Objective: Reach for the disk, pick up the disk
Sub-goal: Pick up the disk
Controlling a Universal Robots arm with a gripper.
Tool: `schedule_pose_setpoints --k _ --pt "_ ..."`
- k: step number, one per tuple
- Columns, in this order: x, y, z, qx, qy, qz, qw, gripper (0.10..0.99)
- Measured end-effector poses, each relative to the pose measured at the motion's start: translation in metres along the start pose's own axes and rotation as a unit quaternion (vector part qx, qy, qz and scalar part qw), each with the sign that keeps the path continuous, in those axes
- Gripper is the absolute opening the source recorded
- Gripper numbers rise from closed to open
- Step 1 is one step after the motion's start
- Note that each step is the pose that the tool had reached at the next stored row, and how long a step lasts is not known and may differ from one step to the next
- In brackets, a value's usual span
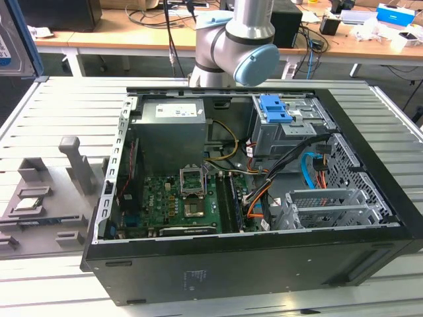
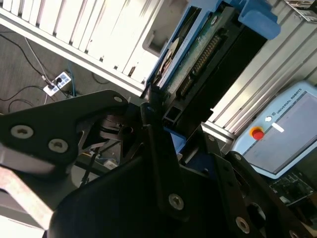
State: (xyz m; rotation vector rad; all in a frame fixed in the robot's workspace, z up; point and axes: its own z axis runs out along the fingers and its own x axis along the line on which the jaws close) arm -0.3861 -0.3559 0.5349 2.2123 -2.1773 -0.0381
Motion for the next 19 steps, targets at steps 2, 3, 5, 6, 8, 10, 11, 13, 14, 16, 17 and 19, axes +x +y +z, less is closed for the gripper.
schedule_pose_setpoints --k 2,3,5,6,8,10,11,13,14,16,17,19 --pt "0.0 0.0001 -0.0051 -0.0002 0.0 0.0 1.0 0.369" --pt "0.0 0.0002 -0.0072 -0.0002 0.0 0.0 1.0 0.369" --pt "0.0001 0.0003 -0.0133 -0.0003 0.0 0.0 1.0 0.369" --pt "0.0001 0.0004 -0.0156 -0.0004 0.0 0.0 1.0 0.369" --pt "0.0001 0.0006 -0.0227 -0.0006 0.0 0.0 1.0 0.369" --pt "0.0001 0.0007 -0.0271 -0.0007 0.0 0.0 1.0 0.369" --pt "0.0001 0.0008 -0.0293 -0.0008 0.0 0.0 1.0 0.369" --pt "0.0001 0.001 -0.0362 -0.001 0.0 0.0 1.0 0.369" --pt "0.0001 0.0011 -0.0399 -0.0011 0.0 0.0 1.0 0.369" --pt "0.0002 0.0012 -0.0448 -0.0012 0.0 0.0 1.0 0.369" --pt "0.0002 0.0013 -0.0485 -0.0014 0.0 0.0 1.0 0.369" --pt "0.0002 0.0014 -0.0528 -0.0015 0.0 0.0 1.0 0.369"
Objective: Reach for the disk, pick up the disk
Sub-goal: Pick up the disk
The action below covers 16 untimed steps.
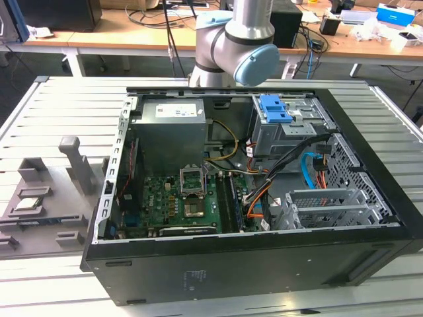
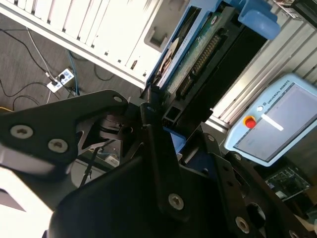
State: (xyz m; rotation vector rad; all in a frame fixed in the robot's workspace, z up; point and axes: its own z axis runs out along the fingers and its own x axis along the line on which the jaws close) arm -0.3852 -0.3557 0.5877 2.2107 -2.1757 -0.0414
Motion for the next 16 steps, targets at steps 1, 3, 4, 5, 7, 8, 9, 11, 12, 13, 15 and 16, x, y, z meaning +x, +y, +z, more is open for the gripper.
schedule_pose_setpoints --k 1,3,4,5,7,8,9,11,12,13,15,16 --pt "0.0 0.0 -0.0018 0.0 0.0 0.0 1.0 0.369" --pt "0.0 0.0003 -0.0117 -0.0004 0.0 0.0 1.0 0.369" --pt "0.0 0.0004 -0.0153 -0.0005 0.0 0.0 1.0 0.369" --pt "0.0 0.0004 -0.0171 -0.0006 0.0 0.0 1.0 0.369" --pt "0.0001 0.0006 -0.0242 -0.0009 0.0 0.0 1.0 0.369" --pt "0.0001 0.0007 -0.0279 -0.0011 0.0 0.0 1.0 0.369" --pt "0.0002 0.0008 -0.0325 -0.0014 0.0 0.0 1.0 0.369" --pt "0.0002 0.0009 -0.0375 -0.0015 0.0 0.0 1.0 0.369" --pt "0.0002 0.0009 -0.0402 -0.0016 0.0 0.0 1.0 0.369" --pt "0.0002 0.001 -0.0426 -0.0018 0.0 0.0 1.0 0.369" --pt "0.0002 0.0011 -0.0466 -0.0019 0.0 0.0 1.0 0.369" --pt "0.0002 0.0011 -0.0483 -0.002 -0.0001 0.0 1.0 0.369"
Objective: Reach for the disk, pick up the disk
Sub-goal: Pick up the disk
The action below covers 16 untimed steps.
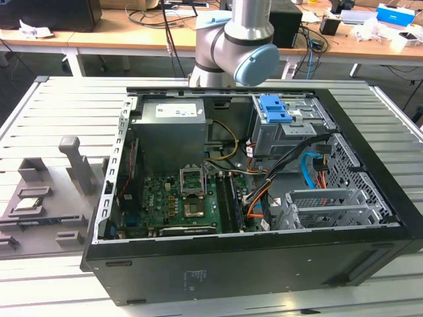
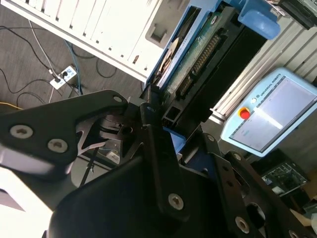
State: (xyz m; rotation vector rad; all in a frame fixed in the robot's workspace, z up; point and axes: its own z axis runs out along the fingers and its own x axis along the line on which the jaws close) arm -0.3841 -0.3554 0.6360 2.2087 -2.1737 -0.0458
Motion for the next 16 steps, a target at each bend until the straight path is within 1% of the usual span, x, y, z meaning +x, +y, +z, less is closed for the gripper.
schedule_pose_setpoints --k 2,7,16 --pt "0.0 0.0002 -0.0054 -0.0003 0.0 0.0 1.0 0.369" --pt "0.0001 0.0005 -0.0152 -0.0005 0.0 0.0 1.0 0.369" --pt "0.0001 -0.0005 -0.0147 -0.0006 0.0 0.0 1.0 0.369"
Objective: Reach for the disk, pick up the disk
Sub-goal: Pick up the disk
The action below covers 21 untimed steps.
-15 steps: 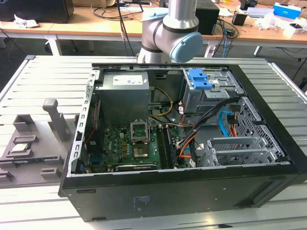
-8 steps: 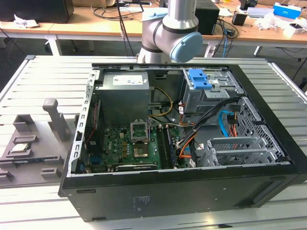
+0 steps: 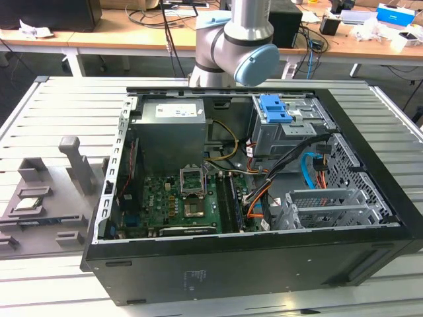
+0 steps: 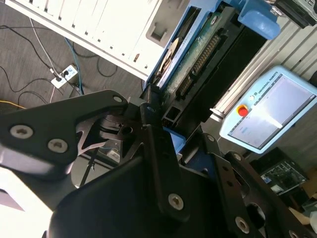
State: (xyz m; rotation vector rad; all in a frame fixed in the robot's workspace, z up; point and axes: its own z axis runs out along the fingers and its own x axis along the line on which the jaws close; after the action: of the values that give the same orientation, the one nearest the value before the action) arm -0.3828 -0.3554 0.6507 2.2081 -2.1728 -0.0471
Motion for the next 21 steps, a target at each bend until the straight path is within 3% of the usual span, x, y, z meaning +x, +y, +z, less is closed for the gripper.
schedule_pose_setpoints --k 9,21 --pt "0.0 -0.0055 0.0142 0.0 0.0 0.0 1.0 0.369" --pt "0.0003 -0.0363 0.0263 -0.0003 0.0003 0.0 1.0 0.369"
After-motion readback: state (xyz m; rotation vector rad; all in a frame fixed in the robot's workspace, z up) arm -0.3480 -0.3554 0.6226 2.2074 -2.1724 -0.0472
